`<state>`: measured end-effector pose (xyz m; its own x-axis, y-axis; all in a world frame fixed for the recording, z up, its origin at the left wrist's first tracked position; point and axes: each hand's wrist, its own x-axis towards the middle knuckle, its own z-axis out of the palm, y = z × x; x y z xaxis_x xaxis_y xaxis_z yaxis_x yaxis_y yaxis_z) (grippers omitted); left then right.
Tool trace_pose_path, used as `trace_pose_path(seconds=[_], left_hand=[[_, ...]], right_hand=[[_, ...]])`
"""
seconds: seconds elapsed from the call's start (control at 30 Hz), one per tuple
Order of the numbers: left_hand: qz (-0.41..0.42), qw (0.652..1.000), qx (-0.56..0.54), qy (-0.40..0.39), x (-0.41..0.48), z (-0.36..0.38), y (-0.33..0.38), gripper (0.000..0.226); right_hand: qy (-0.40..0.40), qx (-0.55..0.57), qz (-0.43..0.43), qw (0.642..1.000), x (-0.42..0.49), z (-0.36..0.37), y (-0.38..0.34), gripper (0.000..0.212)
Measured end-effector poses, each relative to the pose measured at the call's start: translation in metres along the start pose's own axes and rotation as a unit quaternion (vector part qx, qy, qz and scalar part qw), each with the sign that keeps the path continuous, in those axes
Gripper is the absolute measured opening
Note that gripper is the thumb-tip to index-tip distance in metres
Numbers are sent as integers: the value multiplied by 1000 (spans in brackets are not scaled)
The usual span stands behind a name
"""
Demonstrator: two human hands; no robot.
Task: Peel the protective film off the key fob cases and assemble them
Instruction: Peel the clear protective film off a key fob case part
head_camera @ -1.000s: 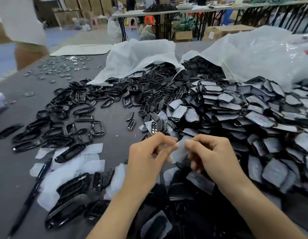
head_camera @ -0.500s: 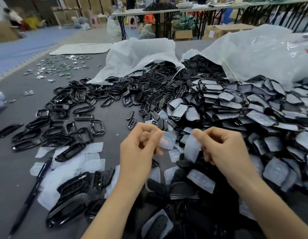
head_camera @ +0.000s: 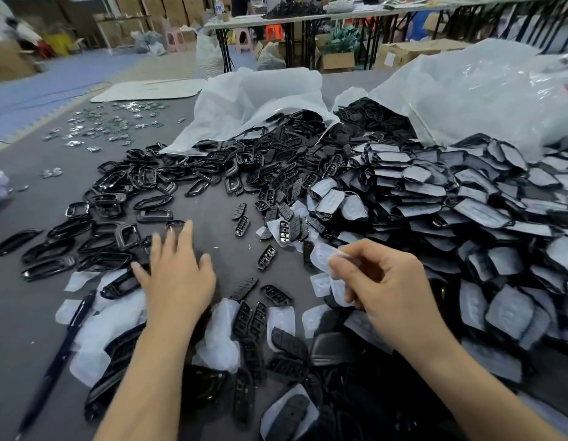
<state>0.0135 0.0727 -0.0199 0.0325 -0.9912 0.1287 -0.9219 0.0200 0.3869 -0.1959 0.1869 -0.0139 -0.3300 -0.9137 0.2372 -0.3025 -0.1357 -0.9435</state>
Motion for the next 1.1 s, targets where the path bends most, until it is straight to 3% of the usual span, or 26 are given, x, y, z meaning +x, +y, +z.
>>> trace_pose_path(seconds=[0.03,0.17,0.3,0.47,0.53,0.6,0.67,0.97,1.1], left_hand=[[-16,1000,16,-19,1,2,-4,49],[55,998,-2,43,-5,8,-1,34],[95,993,-52,38,-7,13,11,26],[142,983,-60,97,-13,15,23,19],[158,982,-81,66,-17,16,28,24],[145,989,-36,-6,-22,18,32,44],[149,988,9,-34,-25,23,36,48],[196,976,-91,34,-30,23,47,17],[203,945,-244,84,-36,12,49,17]], right_hand=[[0,10,3,1000,0,0,-1,18],[-7,31,18,999,-1,-1,-3,22],[-1,54,31,998,-1,-1,-6,20],[-1,58,47,997,-2,-1,-10,16],[1,73,58,996,-1,-1,-11,15],[1,80,63,995,-1,-1,-12,16],[-2,79,64,995,-1,0,-11,16],[-7,93,69,993,-2,0,-11,18],[-2,105,63,993,-2,0,-12,31]])
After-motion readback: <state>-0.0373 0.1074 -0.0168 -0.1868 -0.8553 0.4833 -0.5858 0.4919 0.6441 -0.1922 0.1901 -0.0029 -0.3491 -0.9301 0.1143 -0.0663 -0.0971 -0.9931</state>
